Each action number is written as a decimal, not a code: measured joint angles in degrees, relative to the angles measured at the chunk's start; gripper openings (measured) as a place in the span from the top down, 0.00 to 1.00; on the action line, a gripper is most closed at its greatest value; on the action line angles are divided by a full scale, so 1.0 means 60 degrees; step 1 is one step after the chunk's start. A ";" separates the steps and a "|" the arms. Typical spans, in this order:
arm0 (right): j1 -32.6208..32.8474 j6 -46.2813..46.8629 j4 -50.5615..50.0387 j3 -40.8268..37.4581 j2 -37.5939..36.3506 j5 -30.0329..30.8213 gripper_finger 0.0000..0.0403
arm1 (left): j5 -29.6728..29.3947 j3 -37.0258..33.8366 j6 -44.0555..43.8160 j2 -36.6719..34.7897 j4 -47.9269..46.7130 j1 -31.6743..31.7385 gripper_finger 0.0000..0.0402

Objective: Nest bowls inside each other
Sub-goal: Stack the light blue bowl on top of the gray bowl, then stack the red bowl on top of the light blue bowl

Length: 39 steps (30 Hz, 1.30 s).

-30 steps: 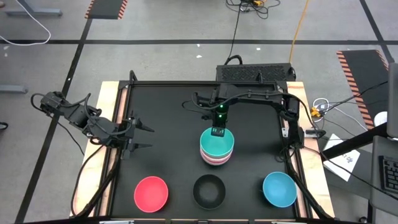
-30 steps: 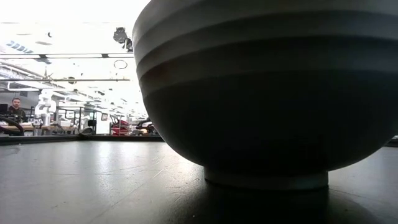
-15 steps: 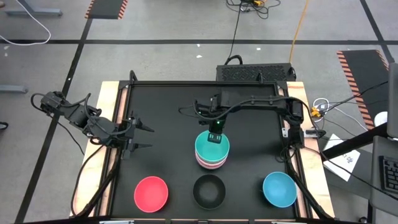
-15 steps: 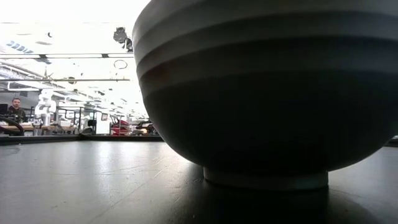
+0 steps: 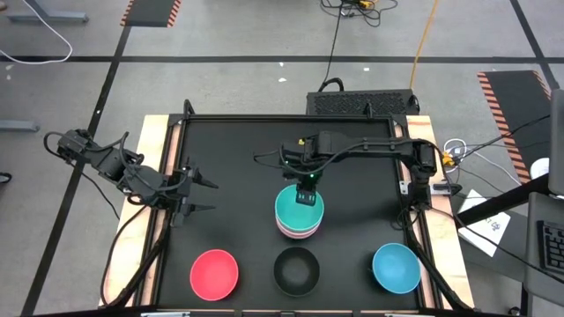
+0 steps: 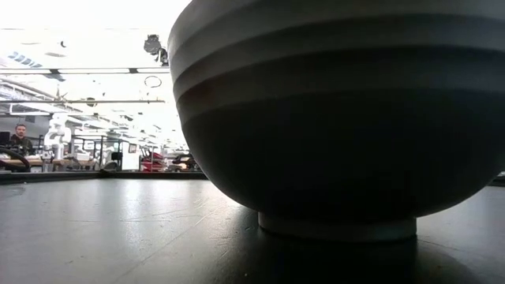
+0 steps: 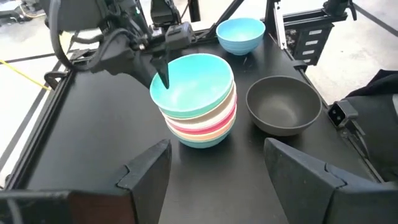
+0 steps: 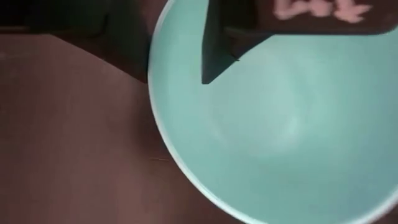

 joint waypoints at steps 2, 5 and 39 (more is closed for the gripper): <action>-0.0010 0.0037 0.0124 0.0001 -0.0126 -0.0002 0.62 | 0.0001 0.0000 0.0000 0.0000 -0.0001 0.0004 0.36; -0.0128 0.0195 0.0244 0.0004 -0.0323 0.0002 0.55 | 0.0007 0.0000 0.0000 0.0000 -0.0017 0.0004 0.36; 0.1571 0.0577 0.7097 -0.7399 -0.6552 0.2286 0.47 | 0.0847 -0.1796 -0.0078 -0.0517 0.1692 -0.0197 0.36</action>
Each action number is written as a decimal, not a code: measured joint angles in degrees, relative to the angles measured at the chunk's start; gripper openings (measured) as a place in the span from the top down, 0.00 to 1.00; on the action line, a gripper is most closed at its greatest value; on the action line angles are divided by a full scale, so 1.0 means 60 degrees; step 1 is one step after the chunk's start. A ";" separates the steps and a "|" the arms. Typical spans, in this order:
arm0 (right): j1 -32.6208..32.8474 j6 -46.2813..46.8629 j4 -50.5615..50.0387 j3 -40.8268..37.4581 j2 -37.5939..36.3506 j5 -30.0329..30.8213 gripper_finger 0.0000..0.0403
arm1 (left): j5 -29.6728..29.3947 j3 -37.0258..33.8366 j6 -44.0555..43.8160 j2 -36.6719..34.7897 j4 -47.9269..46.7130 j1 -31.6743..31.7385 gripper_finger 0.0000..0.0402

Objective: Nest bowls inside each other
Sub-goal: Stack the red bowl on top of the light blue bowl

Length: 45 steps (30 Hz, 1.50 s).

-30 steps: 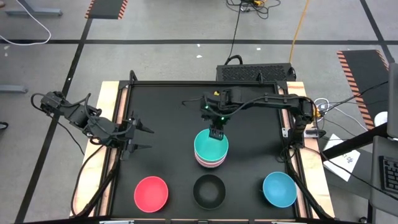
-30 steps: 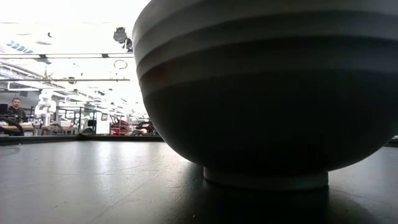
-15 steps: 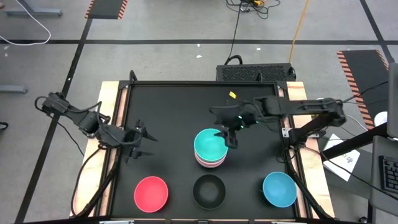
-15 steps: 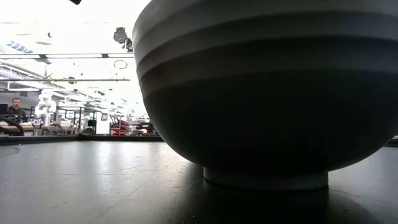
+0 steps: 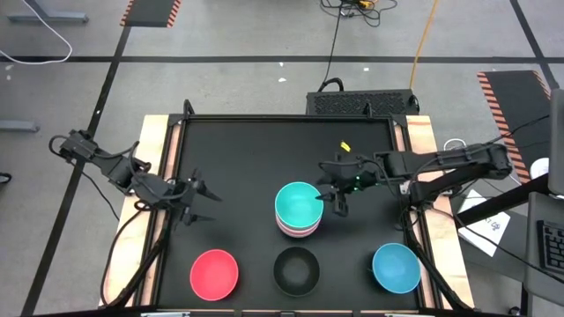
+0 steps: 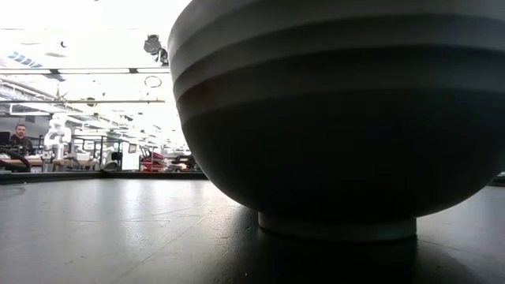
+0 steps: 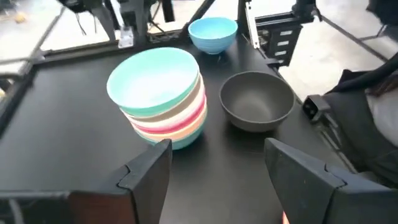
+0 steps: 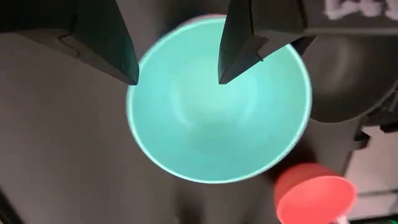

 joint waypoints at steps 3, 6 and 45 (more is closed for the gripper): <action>0.0233 -0.0063 0.1052 -0.0823 -0.0390 0.0142 0.47 | 0.0213 0.0000 -0.0390 0.0028 -0.0266 0.0007 0.36; 0.0622 -0.0597 0.2059 -0.1663 -0.0883 0.0718 0.47 | 0.0230 -0.0075 -0.0890 0.0069 -0.0287 0.0001 0.36; -0.2993 -0.2050 0.5483 -0.6009 -0.6337 -0.2209 0.47 | -0.0871 -0.0476 -0.2163 0.0069 -0.0143 -0.2261 0.36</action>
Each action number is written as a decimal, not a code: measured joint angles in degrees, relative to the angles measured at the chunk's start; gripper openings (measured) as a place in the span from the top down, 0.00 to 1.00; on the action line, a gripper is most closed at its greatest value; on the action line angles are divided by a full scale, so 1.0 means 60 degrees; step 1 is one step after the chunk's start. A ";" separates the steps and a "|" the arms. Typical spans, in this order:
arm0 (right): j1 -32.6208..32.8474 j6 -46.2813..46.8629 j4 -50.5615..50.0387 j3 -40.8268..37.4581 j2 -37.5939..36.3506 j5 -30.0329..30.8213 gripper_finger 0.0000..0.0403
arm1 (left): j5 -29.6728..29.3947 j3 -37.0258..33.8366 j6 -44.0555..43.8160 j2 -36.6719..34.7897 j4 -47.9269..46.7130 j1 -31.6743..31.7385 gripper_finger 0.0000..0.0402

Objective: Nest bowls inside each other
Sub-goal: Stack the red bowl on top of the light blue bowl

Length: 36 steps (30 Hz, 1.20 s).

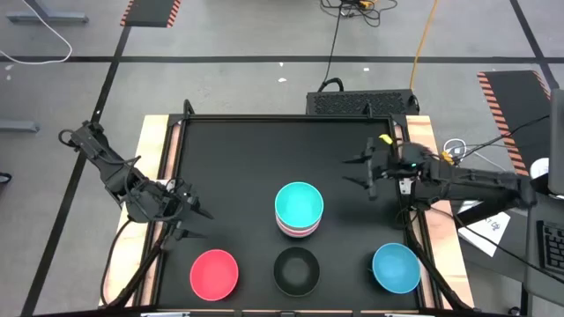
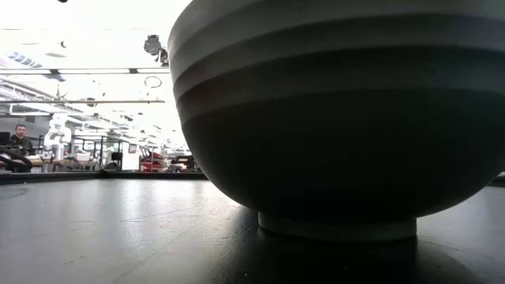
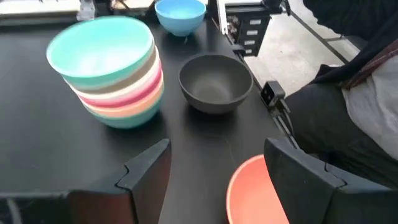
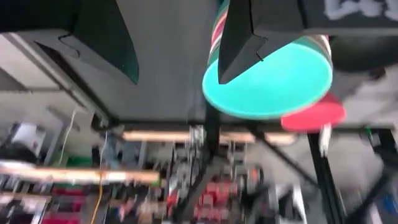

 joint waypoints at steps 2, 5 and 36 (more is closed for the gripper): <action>-0.0620 0.0322 0.0135 -0.0417 -0.0807 -0.0383 0.47 | 0.0002 -0.0353 -0.0299 0.0004 0.0081 -0.0107 0.36; -0.1205 0.0974 0.0203 -0.0861 -0.1775 -0.1032 0.47 | 0.0028 -0.0986 -0.0823 0.0015 0.0464 -0.0243 0.36; -0.1347 0.1789 -0.0665 -0.0897 -0.2232 -0.1884 0.47 | 0.3296 -0.1375 -0.7601 0.2636 0.0136 -0.0552 0.28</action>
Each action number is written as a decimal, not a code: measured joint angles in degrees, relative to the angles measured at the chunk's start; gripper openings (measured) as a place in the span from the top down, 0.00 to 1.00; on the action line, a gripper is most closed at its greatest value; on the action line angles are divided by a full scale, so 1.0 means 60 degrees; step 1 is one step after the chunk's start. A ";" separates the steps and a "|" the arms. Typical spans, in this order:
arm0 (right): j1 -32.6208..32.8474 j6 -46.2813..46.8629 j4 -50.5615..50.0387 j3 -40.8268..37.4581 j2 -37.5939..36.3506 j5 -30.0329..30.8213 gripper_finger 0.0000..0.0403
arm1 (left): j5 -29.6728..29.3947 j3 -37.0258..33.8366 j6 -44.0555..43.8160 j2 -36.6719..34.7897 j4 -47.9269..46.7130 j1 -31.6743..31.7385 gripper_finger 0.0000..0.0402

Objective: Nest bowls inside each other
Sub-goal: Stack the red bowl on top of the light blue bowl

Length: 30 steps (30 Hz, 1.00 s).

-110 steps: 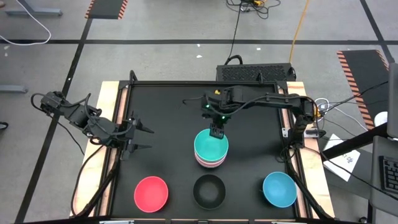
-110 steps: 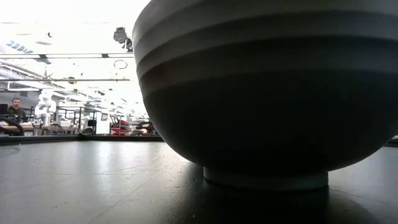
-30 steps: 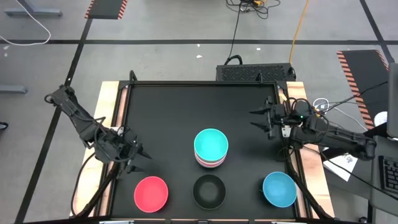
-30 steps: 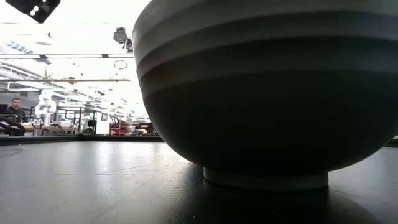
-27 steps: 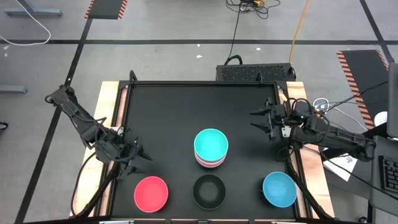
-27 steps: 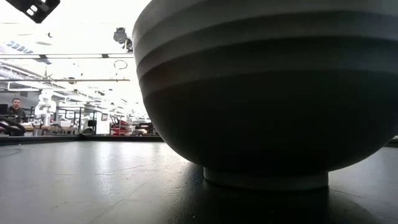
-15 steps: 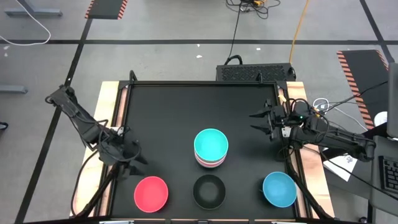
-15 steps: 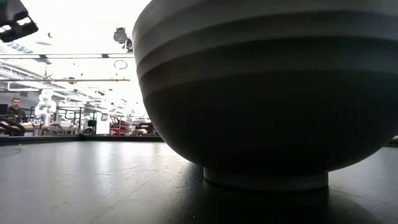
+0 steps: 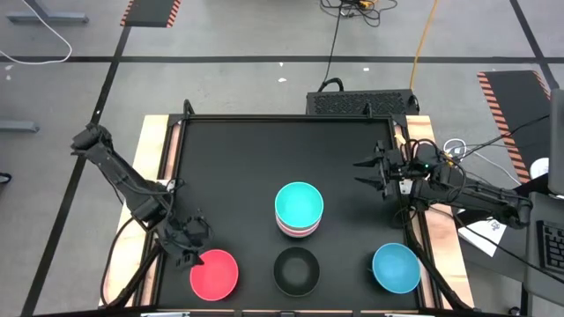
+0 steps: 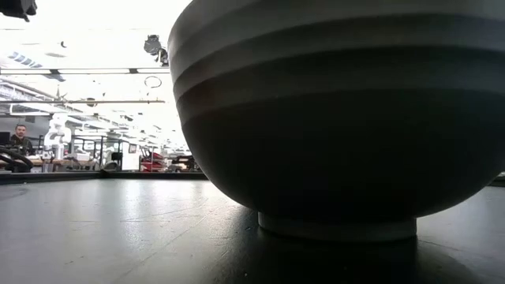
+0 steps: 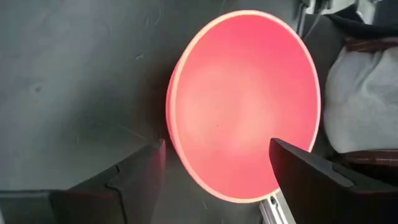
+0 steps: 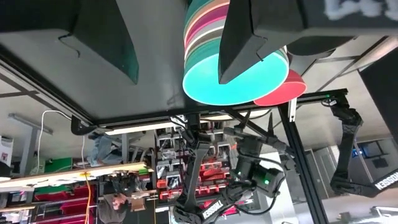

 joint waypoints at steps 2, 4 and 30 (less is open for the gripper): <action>0.0000 0.0000 -0.0002 0.0000 0.0000 0.0000 0.47 | 0.0000 0.0000 -0.0196 0.0133 0.0013 0.0001 0.27; 0.0000 0.0001 -0.0011 0.0000 0.0000 0.0000 0.47 | 0.0025 0.0000 -0.0288 0.0247 0.0002 0.0001 0.27; 0.0004 0.0251 -0.0036 0.0000 0.0000 -0.0318 0.47 | 0.0574 0.0000 -0.1261 0.1835 -0.0263 0.0008 0.27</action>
